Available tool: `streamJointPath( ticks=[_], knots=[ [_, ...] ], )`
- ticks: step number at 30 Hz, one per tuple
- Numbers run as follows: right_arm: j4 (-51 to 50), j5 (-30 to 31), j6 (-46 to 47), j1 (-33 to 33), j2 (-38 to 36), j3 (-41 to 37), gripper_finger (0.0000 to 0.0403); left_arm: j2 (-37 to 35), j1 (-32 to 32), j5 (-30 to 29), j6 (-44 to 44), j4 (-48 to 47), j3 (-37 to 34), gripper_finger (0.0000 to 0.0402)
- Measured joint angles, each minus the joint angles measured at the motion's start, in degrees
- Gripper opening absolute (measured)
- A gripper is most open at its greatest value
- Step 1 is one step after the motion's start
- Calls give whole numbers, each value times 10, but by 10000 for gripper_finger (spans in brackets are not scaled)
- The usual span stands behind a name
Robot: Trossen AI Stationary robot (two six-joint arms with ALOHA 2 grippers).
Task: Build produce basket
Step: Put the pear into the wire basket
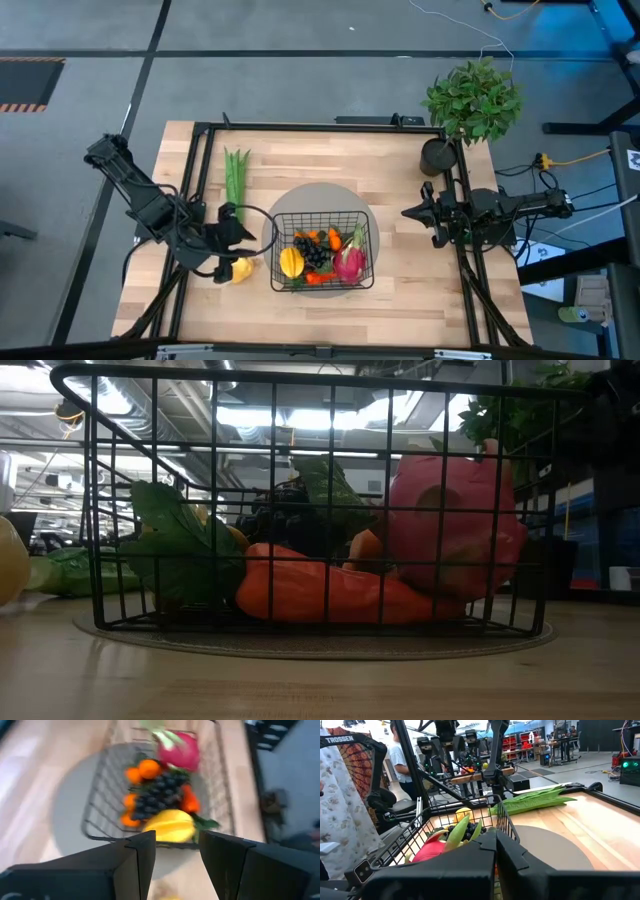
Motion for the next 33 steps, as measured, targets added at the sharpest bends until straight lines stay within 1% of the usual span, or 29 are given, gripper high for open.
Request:
streamJointPath(
  ticks=[2, 4, 6, 8, 11, 13, 15, 21, 25, 29, 31, 33],
  knots=[
    [0, 0, 0, 0, 0, 0, 5, 0, 12, -34, -49, -32, 0, 138],
    [0, 0, 0, 0, 0, 0, 5, 0, 31, -36, -113, -96, 1, 138],
    [0, 0, 0, 0, 0, 0, 5, 4, 49, -19, -174, -170, 1, 138],
    [0, 0, 0, 0, 0, 0, 5, 11, 65, 11, -230, -230, 0, 138],
    [0, 0, 0, 0, 0, 0, 5, 15, 68, 70, -250, -279, 0, 138],
    [0, 0, 0, 0, 0, 0, 5, 21, 55, 107, -249, -272, -4, 138],
    [0, 0, 0, 0, 0, 0, 5, 24, 41, 137, -251, -246, -18, 138],
    [0, 0, 0, 0, 0, 0, 5, 67, 2, 225, -285, -128, -76, 138],
    [0, 0, 0, 0, 0, 0, 5, 109, -20, 290, -349, -116, -87, 138],
    [0, 0, 0, 0, 0, 0, 5, 146, -54, 312, -387, -110, -87, 138],
    [0, 0, 0, 0, 0, 0, 5, 166, -77, 321, -390, -91, -87, 137],
    [0, 0, 0, 0, 0, 0, 5, 186, -98, 317, -383, -67, -87, 137]
  ],
)
